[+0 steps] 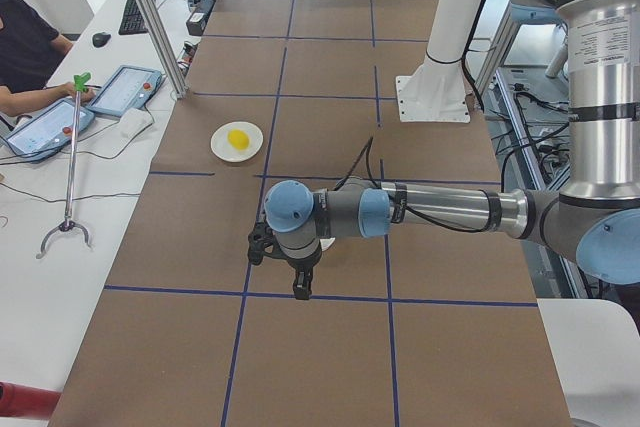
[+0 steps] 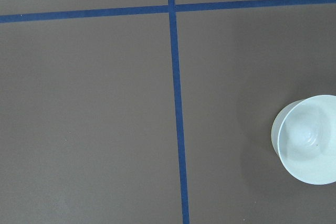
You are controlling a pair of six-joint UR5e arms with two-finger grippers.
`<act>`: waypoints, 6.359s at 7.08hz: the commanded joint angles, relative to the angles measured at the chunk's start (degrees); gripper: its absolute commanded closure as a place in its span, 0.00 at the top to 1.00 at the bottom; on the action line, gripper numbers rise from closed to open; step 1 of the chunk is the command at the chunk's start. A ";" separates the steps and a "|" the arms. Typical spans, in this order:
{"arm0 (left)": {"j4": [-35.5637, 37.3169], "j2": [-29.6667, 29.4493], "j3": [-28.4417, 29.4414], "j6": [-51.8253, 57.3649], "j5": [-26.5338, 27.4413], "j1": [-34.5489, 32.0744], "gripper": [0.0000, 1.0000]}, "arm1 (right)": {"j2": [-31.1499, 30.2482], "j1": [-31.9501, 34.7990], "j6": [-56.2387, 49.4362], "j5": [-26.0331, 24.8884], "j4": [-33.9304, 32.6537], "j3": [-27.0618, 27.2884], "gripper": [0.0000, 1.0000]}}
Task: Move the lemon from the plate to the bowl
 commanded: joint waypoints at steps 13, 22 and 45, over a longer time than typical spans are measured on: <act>-7.87 -26.33 -1.22 -41.89 9.28 30.01 1.00 | 0.00 0.00 0.00 0.09 0.00 0.00 1.00; -30.32 -55.04 43.36 -50.81 13.79 35.86 1.00 | -0.09 0.00 0.00 0.09 0.00 0.00 1.00; -22.50 -17.59 -1.67 -53.53 14.32 33.84 0.00 | -0.09 0.00 0.00 0.00 0.00 0.00 1.00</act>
